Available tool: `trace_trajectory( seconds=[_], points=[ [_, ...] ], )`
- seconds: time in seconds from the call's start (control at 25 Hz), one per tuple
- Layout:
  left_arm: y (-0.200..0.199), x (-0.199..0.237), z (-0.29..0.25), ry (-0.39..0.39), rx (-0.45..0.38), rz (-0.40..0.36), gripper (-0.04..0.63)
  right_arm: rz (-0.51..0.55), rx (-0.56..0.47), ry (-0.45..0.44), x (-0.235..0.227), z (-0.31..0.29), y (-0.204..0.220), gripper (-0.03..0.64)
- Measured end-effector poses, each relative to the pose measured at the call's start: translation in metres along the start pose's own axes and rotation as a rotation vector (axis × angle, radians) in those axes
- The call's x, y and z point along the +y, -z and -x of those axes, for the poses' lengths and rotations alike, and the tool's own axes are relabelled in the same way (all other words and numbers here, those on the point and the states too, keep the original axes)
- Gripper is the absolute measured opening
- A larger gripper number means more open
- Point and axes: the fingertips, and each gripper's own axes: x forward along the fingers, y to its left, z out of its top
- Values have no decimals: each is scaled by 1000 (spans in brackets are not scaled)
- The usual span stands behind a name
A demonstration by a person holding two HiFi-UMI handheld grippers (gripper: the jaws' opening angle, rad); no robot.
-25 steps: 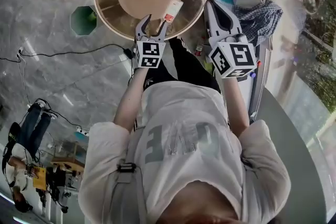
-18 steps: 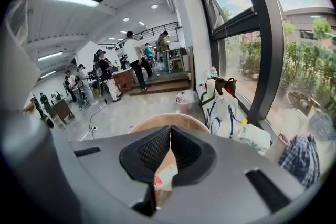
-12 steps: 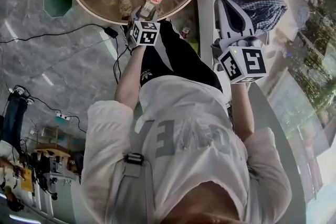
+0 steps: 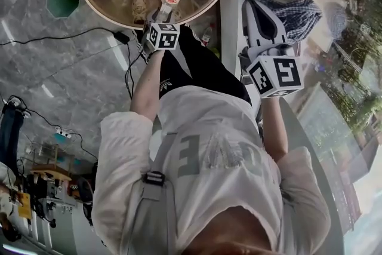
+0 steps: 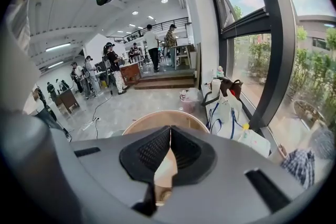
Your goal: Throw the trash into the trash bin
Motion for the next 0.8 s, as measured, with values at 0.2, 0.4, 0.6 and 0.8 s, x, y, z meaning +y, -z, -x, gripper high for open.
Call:
trace_trajectory(
  seconds=[0.2,0.4,0.6,0.8],
  points=[
    [-33,5,34,-5,-97,-10,206,12,-58,-25,11,10,-25,14],
    [-126,46,107,-77,-326,-39,206,18,-182,-62,34,15,-78,14],
    [-231,81,222,-164,-595,-84,204,20,-293,-128,68,15,-135,14],
    [-314,112,371,-266,-918,-92,204,15,-429,-221,113,10,-191,14]
  ],
)
